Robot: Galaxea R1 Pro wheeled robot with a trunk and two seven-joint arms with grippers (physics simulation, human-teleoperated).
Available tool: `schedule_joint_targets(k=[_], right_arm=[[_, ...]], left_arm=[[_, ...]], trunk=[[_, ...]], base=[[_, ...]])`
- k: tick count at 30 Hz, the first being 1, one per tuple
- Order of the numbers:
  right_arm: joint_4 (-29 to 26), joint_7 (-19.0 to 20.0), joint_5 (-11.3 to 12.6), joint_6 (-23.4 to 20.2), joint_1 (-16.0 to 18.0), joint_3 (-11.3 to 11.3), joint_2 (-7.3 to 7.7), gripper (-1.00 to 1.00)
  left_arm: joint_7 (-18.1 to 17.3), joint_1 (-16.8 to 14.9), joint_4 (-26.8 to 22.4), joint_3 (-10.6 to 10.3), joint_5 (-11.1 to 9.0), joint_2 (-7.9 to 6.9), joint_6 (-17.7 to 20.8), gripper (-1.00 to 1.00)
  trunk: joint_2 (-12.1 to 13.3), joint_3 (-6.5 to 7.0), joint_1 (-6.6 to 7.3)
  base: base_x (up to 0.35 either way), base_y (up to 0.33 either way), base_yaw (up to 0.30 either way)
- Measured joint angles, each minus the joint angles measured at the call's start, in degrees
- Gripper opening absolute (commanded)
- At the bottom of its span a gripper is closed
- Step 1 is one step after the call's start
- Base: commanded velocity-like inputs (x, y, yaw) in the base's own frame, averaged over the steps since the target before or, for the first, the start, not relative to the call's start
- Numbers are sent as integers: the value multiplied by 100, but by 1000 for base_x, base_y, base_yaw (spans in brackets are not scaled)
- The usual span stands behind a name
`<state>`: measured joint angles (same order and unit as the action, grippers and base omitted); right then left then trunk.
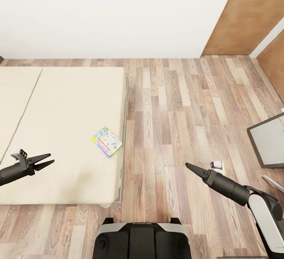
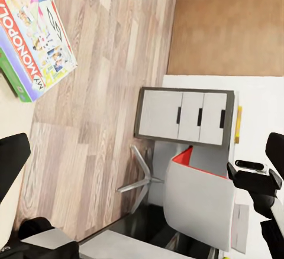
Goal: Put all the toys in the child's room - the three board games (two on the bed and one on the table), the two jigsaw puzzles on the table, and the tennis ball on the table - inside the toy box on the table in the child's room.
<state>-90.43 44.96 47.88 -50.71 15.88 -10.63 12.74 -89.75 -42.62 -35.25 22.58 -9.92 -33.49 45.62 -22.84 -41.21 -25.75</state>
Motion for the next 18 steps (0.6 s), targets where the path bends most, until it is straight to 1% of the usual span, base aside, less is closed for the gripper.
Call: schedule_joint_targets(k=[5, 9, 18], right_arm=[[0, -10, -1, 25, 0, 3, 0, 100], [0, -1, -1, 55, 0, -2, 0, 100], [0, -6, -1, 66, 0, -1, 0, 100]], left_arm=[[0, 0, 0, 0, 0, 2, 0, 100], [0, 2, 0, 0, 0, 42, 0, 100], [0, 2, 0, 0, 0, 66, 0, 100]], trunk=[[0, 47, 0], [0, 85, 0], [0, 170, 0]], base=[[0, 0, 66], [0, 0, 66], [0, 0, 66]])
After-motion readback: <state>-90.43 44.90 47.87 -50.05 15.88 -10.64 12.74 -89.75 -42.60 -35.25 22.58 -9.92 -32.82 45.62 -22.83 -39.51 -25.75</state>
